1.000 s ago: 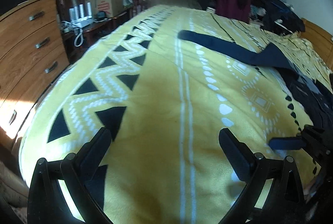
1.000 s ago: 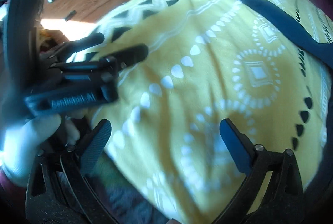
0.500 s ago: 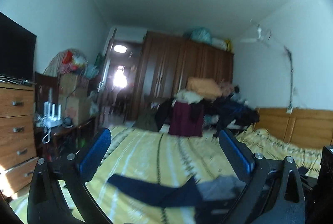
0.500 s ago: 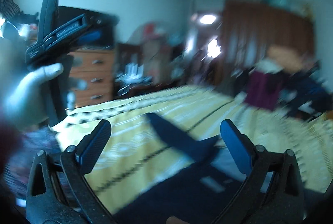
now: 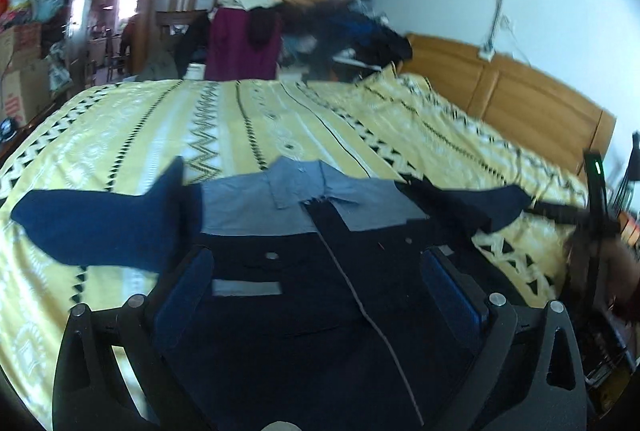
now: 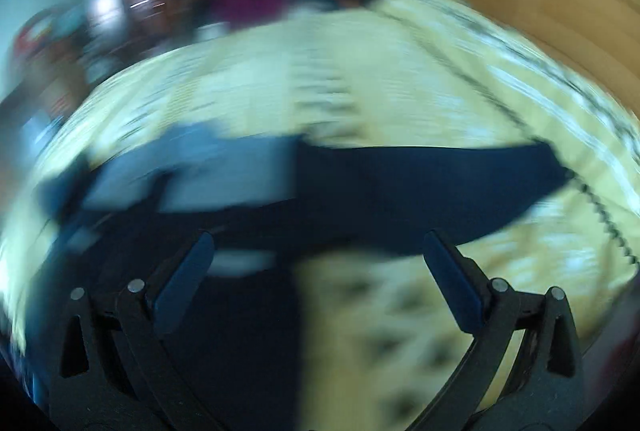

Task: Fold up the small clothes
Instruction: 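Lift both tools and bring them over the spread navy shirt, then close the right tool on the end of a navy shirt sleeve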

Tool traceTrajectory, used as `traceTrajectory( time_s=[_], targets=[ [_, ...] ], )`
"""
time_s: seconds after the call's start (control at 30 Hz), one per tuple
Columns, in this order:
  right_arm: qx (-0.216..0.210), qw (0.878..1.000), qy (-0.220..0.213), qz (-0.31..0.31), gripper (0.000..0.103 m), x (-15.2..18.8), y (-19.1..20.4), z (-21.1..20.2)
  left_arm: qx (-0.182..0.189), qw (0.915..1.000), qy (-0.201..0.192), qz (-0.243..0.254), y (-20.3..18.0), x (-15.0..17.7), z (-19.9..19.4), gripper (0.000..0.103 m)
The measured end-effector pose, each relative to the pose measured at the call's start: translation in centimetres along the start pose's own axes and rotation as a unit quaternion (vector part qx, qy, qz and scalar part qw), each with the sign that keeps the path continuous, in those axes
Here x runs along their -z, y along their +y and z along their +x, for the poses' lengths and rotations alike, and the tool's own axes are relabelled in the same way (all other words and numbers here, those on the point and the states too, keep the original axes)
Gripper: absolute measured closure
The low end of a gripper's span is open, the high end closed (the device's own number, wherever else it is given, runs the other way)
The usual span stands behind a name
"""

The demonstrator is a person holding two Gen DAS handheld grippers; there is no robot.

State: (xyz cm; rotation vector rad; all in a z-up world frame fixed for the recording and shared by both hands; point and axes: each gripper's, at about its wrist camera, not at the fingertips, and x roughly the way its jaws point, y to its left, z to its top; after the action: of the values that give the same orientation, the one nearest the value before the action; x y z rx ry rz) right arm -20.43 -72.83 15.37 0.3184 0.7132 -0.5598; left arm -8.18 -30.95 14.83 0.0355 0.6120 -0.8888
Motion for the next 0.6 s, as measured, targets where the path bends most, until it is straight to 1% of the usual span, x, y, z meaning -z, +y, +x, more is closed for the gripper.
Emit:
traceTrajectory(
  time_s=[0.07, 0.1, 0.13, 0.17, 0.2, 0.23, 0.27, 0.3, 0.33, 0.37, 0.4, 0.53, 0.57, 0.6],
  targets=[
    [0.031, 0.997, 0.017, 0.061, 0.002, -2.2, -7.6, 2.7, 0.001, 0.9999, 0.011, 0.002, -1.5, 0.6, 4.0, 0.0],
    [0.048, 0.994, 0.022, 0.096, 0.006, -2.9, -11.2, 4.0, 0.004, 0.9999, 0.015, 0.003, -2.2, 0.3, 5.1, 0.0],
    [0.057, 0.99, 0.026, 0.129, 0.009, -2.9, -14.8, 4.6, 0.006, 0.9998, 0.017, 0.002, -3.0, 0.1, 6.3, 0.0],
    [0.06, 0.984, 0.036, 0.161, 0.013, -3.0, -18.2, 5.5, 0.004, 0.9998, 0.019, 0.001, -3.7, 0.2, 8.4, 0.0],
    [0.075, 0.977, 0.041, 0.193, 0.026, -2.8, -21.3, 6.0, 0.001, 0.9998, 0.018, -0.001, -4.3, 0.0, 9.4, 0.0],
    [0.082, 0.972, 0.044, 0.214, 0.03, -2.6, -23.3, 6.5, -0.001, 0.9998, 0.019, -0.004, -5.0, -0.1, 10.2, 0.0],
    [0.077, 0.969, 0.053, 0.231, 0.03, -2.2, -25.0, 7.2, -0.002, 0.9998, 0.021, -0.005, -6.1, -0.2, 11.9, 0.0],
    [0.085, 0.964, 0.06, 0.244, 0.03, -1.7, -26.2, 7.7, -0.002, 0.9998, 0.019, -0.004, -6.7, -0.6, 12.7, 0.0],
    [0.084, 0.963, 0.063, 0.25, 0.03, -1.0, -26.9, 8.2, -0.003, 0.9998, 0.018, 0.0, -7.3, -0.9, 13.8, 0.0],
    [0.083, 0.962, 0.069, 0.25, 0.03, -0.9, -27.7, 8.9, -0.003, 0.9999, 0.017, 0.004, -7.9, -1.4, 14.7, 0.0],
    [0.089, 0.963, 0.07, 0.246, 0.029, -0.7, -27.7, 9.1, 0.0, 0.9999, 0.016, 0.005, -8.2, -1.9, 15.3, 0.0],
    [0.104, 0.964, 0.052, 0.239, 0.029, -0.2, -28.2, 9.5, 0.006, 0.9997, 0.02, 0.012, -9.2, -3.0, 17.5, 0.0],
    [0.105, 0.965, 0.051, 0.234, 0.038, -0.4, -28.1, 9.7, 0.007, 0.9997, 0.021, 0.012, -9.3, -3.3, 17.7, 0.0],
    [0.104, 0.967, 0.051, 0.226, 0.049, -0.3, -28.0, 9.5, 0.008, 0.9997, 0.021, 0.009, -9.2, -3.5, 17.9, 0.0]
  ],
)
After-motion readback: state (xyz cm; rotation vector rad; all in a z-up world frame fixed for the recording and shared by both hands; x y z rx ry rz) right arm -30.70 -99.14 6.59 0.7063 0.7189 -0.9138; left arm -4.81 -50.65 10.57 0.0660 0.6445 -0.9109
